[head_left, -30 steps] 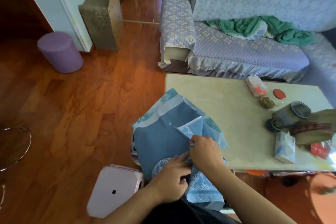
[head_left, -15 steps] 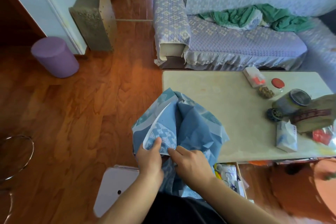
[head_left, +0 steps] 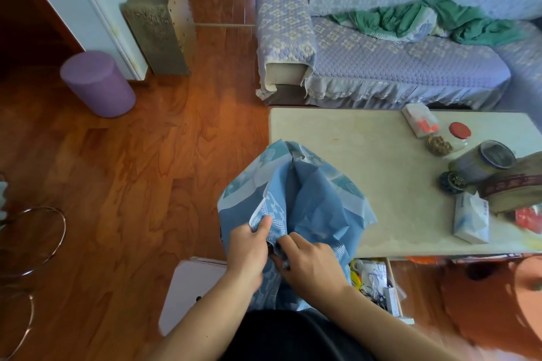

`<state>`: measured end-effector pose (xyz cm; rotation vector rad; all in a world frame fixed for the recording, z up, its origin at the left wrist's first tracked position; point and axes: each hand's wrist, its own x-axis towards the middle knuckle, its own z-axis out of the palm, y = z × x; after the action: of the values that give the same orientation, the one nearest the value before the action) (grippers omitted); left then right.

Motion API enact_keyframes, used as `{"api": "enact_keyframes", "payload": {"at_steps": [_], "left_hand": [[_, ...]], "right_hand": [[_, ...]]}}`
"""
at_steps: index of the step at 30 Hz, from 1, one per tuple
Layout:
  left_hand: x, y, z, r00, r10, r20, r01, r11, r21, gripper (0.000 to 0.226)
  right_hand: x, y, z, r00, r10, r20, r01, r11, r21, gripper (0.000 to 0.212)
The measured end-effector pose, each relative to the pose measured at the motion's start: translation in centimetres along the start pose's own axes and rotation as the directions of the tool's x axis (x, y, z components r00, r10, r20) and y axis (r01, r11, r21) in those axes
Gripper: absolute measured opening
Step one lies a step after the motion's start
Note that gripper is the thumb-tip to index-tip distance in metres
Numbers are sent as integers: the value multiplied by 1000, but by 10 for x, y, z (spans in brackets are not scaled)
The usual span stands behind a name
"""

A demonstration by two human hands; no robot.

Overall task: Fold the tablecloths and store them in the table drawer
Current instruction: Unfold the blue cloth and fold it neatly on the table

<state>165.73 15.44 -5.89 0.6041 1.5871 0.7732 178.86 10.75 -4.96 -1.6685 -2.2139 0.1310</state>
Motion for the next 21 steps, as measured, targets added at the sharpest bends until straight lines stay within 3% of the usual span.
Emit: {"api": "enact_keyframes", "payload": {"at_steps": [3, 5, 8, 10, 13, 16, 19, 21], "left_hand": [[-2, -1, -2, 999, 51, 18, -53, 991, 123, 68], [-12, 10, -5, 992, 121, 41, -127, 959, 253, 60], [-17, 22, -18, 958, 280, 54, -262, 789, 555, 51], [-15, 26, -29, 918, 394, 46, -349, 744, 570, 49], [-5, 27, -43, 901, 432, -50, -368, 818, 442, 33], [4, 29, -50, 899, 428, -98, -352, 836, 420, 39], [6, 31, -48, 886, 462, -51, -382, 786, 485, 43], [-1, 35, -44, 878, 478, -7, -409, 759, 506, 43]], "right_hand": [[-3, 3, -3, 998, -32, 55, 27, 996, 88, 35], [-4, 6, -8, 995, -2, 97, -11, 991, 133, 47], [-2, 21, -20, 982, 143, 121, -161, 975, 156, 59], [0, 37, -36, 961, 256, 106, -270, 949, 162, 64], [2, 65, -70, 914, 395, 94, -405, 902, 147, 72], [-2, 97, -105, 847, 517, 124, -518, 855, -23, 68], [-17, 119, -132, 790, 604, 108, -541, 768, -342, 34], [-26, 129, -144, 619, 763, 186, -641, 627, -442, 38]]}}
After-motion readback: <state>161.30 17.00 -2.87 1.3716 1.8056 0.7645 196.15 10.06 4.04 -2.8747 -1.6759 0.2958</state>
